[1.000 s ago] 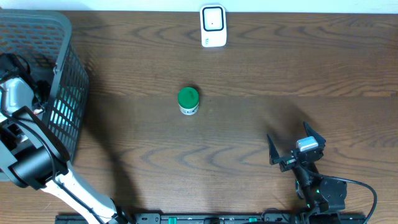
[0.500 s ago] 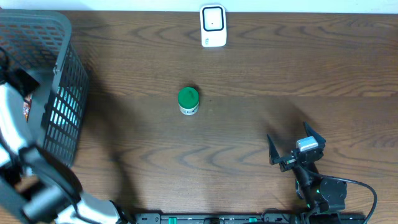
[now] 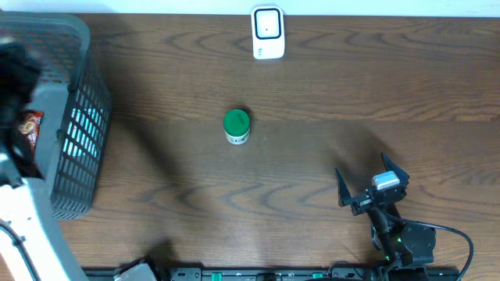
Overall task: Scan the item barcode
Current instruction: 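Carry the orange pack past the scanner and place it on the table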
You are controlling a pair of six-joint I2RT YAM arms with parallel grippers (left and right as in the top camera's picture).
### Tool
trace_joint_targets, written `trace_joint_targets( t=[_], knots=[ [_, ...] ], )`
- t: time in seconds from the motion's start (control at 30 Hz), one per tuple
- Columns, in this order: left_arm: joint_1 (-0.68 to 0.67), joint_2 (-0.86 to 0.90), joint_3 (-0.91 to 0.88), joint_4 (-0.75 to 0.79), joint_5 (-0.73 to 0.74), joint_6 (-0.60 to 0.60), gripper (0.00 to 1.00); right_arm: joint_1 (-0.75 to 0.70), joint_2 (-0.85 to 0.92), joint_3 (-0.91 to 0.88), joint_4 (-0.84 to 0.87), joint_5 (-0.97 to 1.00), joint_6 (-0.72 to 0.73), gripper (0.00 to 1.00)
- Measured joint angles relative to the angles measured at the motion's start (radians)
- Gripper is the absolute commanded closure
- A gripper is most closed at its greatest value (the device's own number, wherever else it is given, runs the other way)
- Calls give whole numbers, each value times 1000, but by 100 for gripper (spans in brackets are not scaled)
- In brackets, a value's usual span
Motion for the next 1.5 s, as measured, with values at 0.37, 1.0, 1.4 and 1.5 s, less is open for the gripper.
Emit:
trace_joint_targets(
  t=[0.37, 1.0, 1.4, 1.5],
  knots=[
    [-743, 122, 2, -40, -46, -84, 30, 0, 0, 0, 0, 0, 0, 1],
    [-1270, 785, 2, 142, -317, -84, 30, 0, 0, 0, 0, 0, 0, 1],
    [-1265, 849, 2, 139, -367, -84, 30, 0, 0, 0, 0, 0, 0, 1],
    [-1265, 849, 2, 135, -373, -84, 29, 0, 0, 0, 0, 0, 0, 1]
  ],
)
